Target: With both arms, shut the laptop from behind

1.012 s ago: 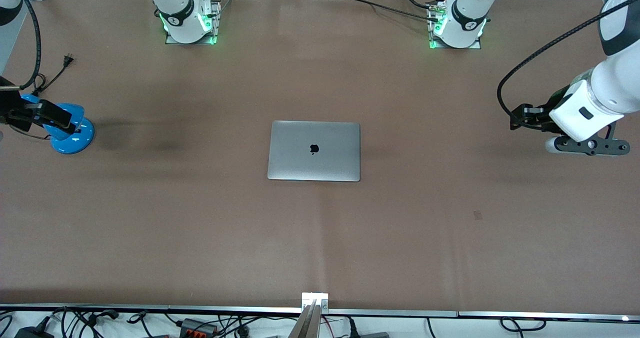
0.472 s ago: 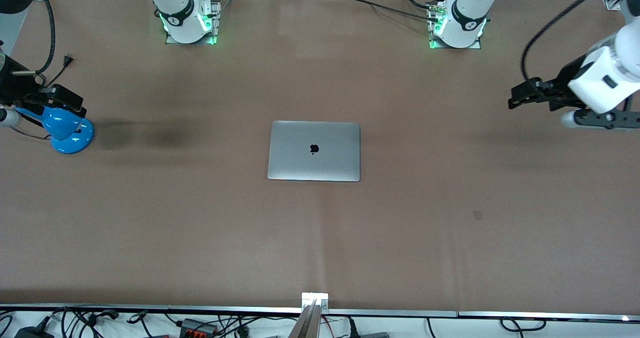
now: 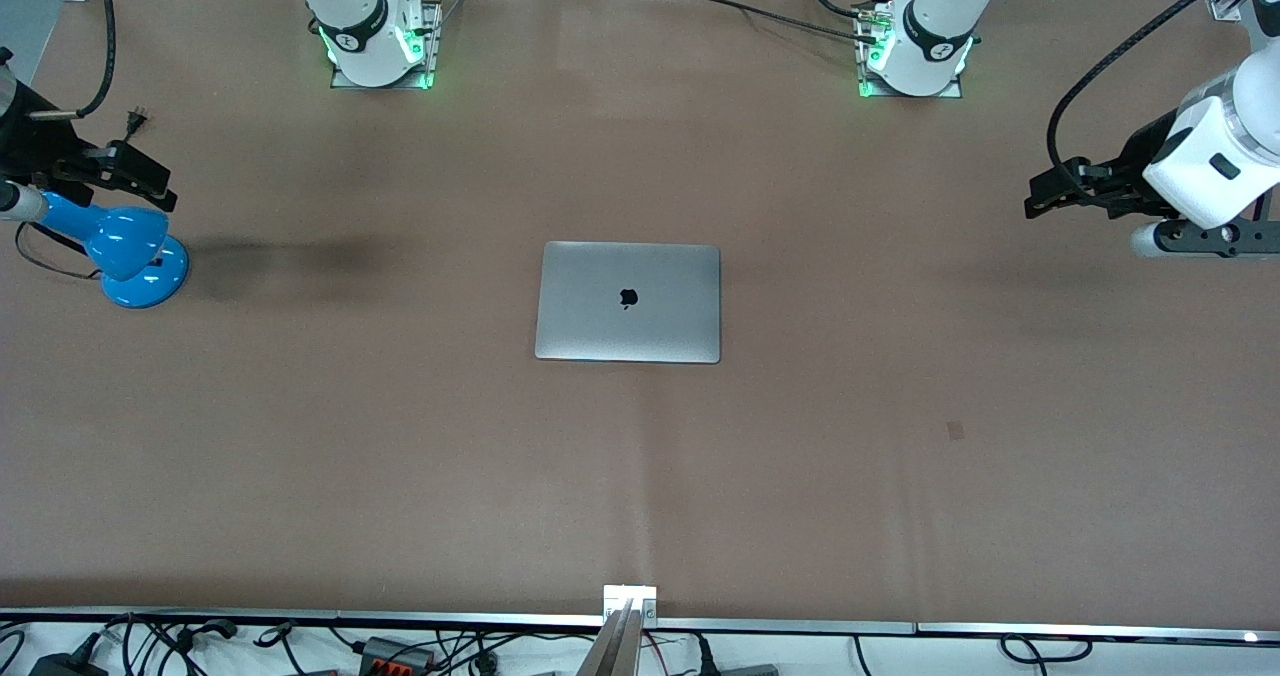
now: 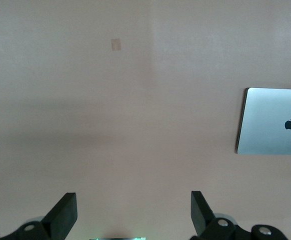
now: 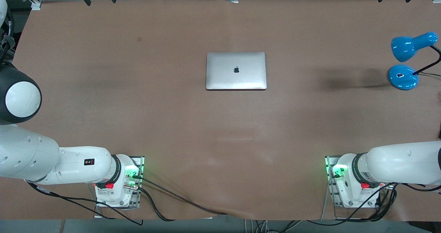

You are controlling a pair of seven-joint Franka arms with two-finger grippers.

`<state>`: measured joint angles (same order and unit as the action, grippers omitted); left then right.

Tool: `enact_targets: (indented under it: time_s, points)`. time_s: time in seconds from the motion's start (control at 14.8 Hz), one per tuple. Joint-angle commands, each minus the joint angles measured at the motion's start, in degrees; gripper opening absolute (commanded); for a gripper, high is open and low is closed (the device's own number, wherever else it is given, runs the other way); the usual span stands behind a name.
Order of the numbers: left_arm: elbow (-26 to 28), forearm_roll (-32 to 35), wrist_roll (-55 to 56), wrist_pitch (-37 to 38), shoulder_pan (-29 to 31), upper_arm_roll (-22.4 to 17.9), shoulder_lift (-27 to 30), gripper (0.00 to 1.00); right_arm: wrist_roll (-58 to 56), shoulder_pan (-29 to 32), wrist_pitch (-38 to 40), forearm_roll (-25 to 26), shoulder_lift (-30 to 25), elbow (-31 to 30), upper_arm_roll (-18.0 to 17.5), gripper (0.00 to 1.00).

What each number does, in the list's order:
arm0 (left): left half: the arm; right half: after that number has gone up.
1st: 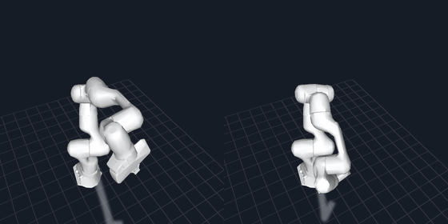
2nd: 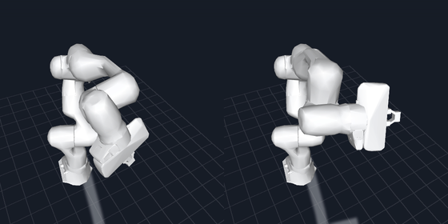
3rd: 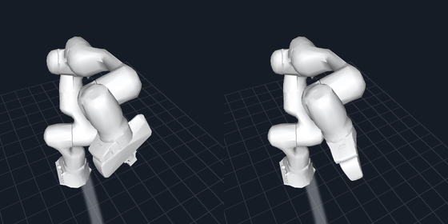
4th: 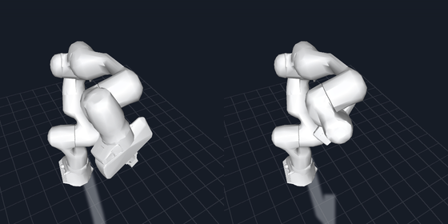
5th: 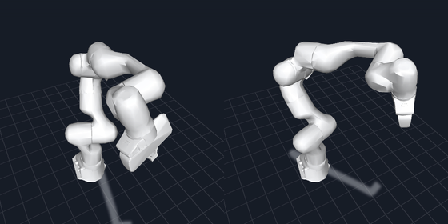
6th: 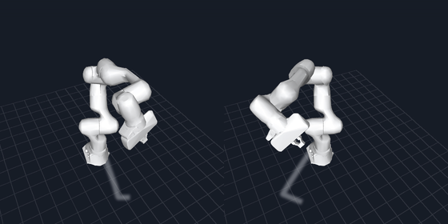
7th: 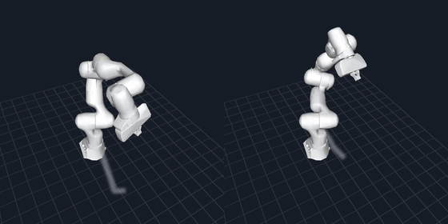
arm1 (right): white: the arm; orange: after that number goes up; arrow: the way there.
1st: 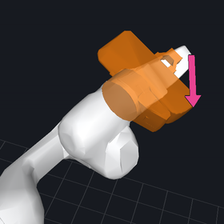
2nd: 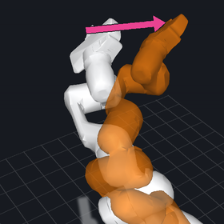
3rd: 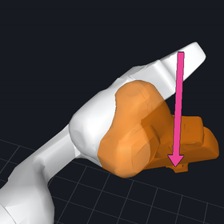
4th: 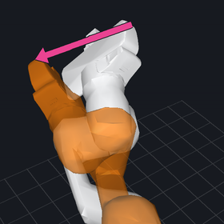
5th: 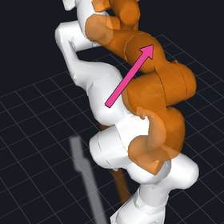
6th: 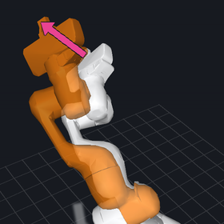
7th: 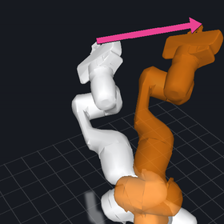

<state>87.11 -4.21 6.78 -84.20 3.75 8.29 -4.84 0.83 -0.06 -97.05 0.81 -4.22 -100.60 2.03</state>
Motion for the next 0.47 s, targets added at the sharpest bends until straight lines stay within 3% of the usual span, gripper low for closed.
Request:
enact_targets:
  time_s: [0.0,0.4]
  points:
    - [0.34,1.83,0.78,0.35,-0.58,-0.38,0.1,1.0,-1.18,0.5,0.2,0.59,-1.32,-1.35,-0.45,1.0]
    - [-0.62,1.83,0.78,0.35,-0.67,-0.29,-0.08,1.0,-0.65,0.41,0.72,0.59,-2.02,-1.7,-0.53,1.0]
